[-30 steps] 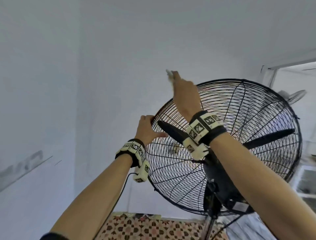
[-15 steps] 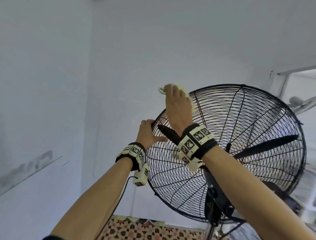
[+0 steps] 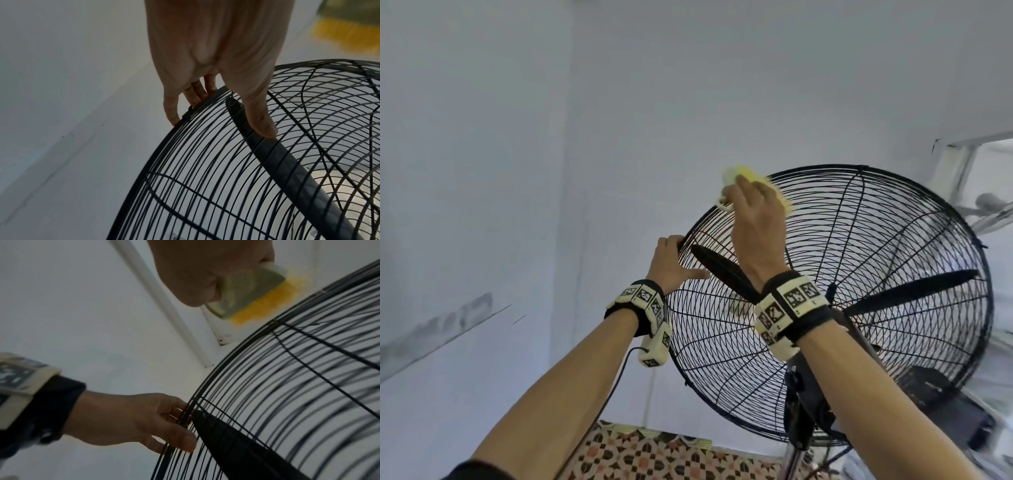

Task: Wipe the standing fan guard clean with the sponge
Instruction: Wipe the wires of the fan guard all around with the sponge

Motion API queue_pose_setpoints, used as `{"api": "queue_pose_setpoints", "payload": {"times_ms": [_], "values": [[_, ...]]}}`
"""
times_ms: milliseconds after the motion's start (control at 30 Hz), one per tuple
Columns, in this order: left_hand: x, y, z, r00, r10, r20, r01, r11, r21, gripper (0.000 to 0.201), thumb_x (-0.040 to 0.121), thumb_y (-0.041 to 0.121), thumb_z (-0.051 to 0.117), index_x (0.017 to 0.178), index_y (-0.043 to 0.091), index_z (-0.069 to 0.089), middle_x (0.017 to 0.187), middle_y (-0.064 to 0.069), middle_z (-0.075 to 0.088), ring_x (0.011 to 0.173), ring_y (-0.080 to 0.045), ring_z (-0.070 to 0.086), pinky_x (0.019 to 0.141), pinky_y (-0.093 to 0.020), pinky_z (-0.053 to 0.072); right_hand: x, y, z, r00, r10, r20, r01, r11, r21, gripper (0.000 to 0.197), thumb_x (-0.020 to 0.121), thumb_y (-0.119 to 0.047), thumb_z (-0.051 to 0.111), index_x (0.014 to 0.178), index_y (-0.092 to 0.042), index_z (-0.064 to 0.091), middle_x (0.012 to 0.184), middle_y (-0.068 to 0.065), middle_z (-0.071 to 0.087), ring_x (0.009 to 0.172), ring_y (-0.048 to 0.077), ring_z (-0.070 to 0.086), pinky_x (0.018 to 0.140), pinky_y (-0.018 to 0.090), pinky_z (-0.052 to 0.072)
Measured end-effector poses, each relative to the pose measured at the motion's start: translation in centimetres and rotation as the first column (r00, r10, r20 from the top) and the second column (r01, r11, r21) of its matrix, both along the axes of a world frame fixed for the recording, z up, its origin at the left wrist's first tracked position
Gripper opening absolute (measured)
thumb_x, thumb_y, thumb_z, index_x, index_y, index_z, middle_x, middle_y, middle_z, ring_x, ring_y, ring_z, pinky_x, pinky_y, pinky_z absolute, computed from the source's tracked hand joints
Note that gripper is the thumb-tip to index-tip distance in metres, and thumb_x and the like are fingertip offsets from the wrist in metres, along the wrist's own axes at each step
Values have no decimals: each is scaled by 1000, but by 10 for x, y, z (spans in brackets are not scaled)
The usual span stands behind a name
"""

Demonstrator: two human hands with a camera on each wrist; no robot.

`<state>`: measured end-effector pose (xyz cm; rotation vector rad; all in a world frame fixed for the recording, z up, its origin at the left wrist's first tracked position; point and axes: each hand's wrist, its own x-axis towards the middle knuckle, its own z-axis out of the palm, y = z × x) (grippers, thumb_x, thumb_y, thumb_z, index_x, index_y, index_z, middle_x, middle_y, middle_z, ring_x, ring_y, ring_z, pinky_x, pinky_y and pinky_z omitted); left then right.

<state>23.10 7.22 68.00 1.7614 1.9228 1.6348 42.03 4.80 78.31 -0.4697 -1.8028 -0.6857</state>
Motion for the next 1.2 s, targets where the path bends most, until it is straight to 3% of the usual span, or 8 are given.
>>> {"api": "queue_pose_setpoints", "payload": {"times_ms": [267,433,633,733,833,967,1067,1200], "values": [[-10,22,-9,997,23,67,-20,999,-37,78,54,53,94,110,9,61,112,-20,60,104,-40,65,83,-45,59,-12,-29,-46,865,164,474,77,890,-450,43,93,4,54,129,-19,50,110,8,66,89,28,63,72,35,49],[-2,3,-1,998,-7,66,8,1000,-20,100,64,40,99,144,12,46,130,-5,44,118,-17,47,106,-34,43,2,-21,-15,986,118,-114,-140,969,-203,30,87,5,46,111,-11,54,116,9,64,98,29,62,83,48,57],[-30,48,-20,999,-15,31,14,1000,15,85,48,81,87,116,36,61,114,-4,65,106,-25,65,89,-51,59,-12,-28,-27,814,63,577,196,906,-376,42,94,-7,63,130,-14,43,129,13,57,110,30,59,90,51,56],[-16,23,-10,1000,9,5,-9,1000,-9,87,55,77,87,123,32,58,117,-2,63,110,-21,62,93,-47,58,-7,-41,-16,878,185,440,50,881,-470,41,96,-2,57,132,-19,48,115,7,66,88,19,60,83,39,56],[0,-2,2,1000,21,-9,-21,999,-26,104,62,51,98,144,13,47,131,-5,47,119,-18,49,107,-36,45,4,-40,-3,994,88,69,-62,948,-313,44,88,-8,39,127,-13,58,132,10,63,111,28,61,96,41,50],[3,-7,1,1000,-9,2,9,1000,-26,88,65,39,98,134,14,51,131,-10,48,120,-23,51,104,-38,47,-2,-38,-21,885,-108,453,282,898,-338,52,88,-2,55,138,-16,45,156,13,38,140,32,40,112,55,39],[0,-3,-3,996,-37,78,37,999,9,55,67,33,94,102,20,54,112,-15,60,102,-30,63,82,-28,55,-5,-46,-45,819,180,546,123,873,-473,54,89,12,50,136,-16,49,135,8,58,99,23,57,84,35,48],[1,-6,-1,999,-20,26,20,1000,17,100,60,51,96,139,11,49,129,-7,48,116,-18,50,104,-33,46,14,-38,-54,978,208,9,-190,910,-367,34,88,-2,44,115,-15,61,150,8,52,134,33,53,109,48,44]]}}
